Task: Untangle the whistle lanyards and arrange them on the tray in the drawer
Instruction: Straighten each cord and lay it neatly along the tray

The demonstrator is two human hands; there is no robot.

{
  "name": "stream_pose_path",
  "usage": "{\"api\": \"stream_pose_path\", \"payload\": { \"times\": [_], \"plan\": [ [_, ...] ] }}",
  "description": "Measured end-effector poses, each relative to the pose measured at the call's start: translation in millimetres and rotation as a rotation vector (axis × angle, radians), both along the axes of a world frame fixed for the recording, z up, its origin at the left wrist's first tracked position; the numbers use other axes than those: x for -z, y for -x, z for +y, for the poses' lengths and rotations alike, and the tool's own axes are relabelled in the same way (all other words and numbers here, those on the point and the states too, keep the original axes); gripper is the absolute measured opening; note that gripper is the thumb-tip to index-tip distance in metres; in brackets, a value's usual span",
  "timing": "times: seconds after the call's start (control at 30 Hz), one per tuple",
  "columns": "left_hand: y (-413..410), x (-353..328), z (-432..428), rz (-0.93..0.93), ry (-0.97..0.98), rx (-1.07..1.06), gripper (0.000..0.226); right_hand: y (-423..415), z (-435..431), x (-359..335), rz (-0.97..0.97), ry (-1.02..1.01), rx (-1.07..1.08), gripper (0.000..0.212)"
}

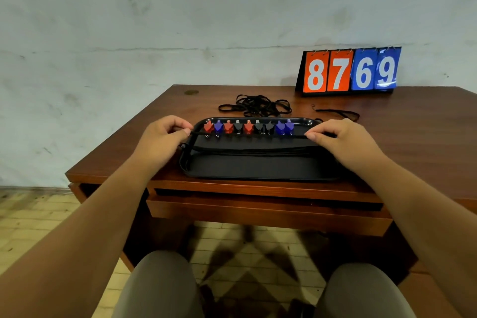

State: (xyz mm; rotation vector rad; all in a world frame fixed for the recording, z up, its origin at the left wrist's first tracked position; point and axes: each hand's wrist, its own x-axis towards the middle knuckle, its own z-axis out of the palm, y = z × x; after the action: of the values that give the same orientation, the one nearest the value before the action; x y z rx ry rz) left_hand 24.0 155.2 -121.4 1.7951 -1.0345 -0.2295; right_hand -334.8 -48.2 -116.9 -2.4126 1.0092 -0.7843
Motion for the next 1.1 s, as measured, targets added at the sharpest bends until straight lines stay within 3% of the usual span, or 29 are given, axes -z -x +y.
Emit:
{"api": "stream_pose_path", "payload": {
  "times": [0.27, 0.7, 1.1],
  "plan": [
    [2.1, -0.2, -1.2, 0.02, -0.081, 0.01, 0.017, 2.0, -6.5, 9.5, -0.095, -0.127, 0.005, 0.015],
    [-1.1, 2.3, -1.5, 0.027, -0.103, 0.011, 0.021, 3.0, -9.7, 11.1, -0.046, -0.171, -0.019, 0.01],
    [-2.9, 3.3, 1.8, 0.004, -0.081, 0.12, 0.023, 4.8, -1.0, 9.1, -0.188, -0.298, -0.008, 0.028]
  ]
}}
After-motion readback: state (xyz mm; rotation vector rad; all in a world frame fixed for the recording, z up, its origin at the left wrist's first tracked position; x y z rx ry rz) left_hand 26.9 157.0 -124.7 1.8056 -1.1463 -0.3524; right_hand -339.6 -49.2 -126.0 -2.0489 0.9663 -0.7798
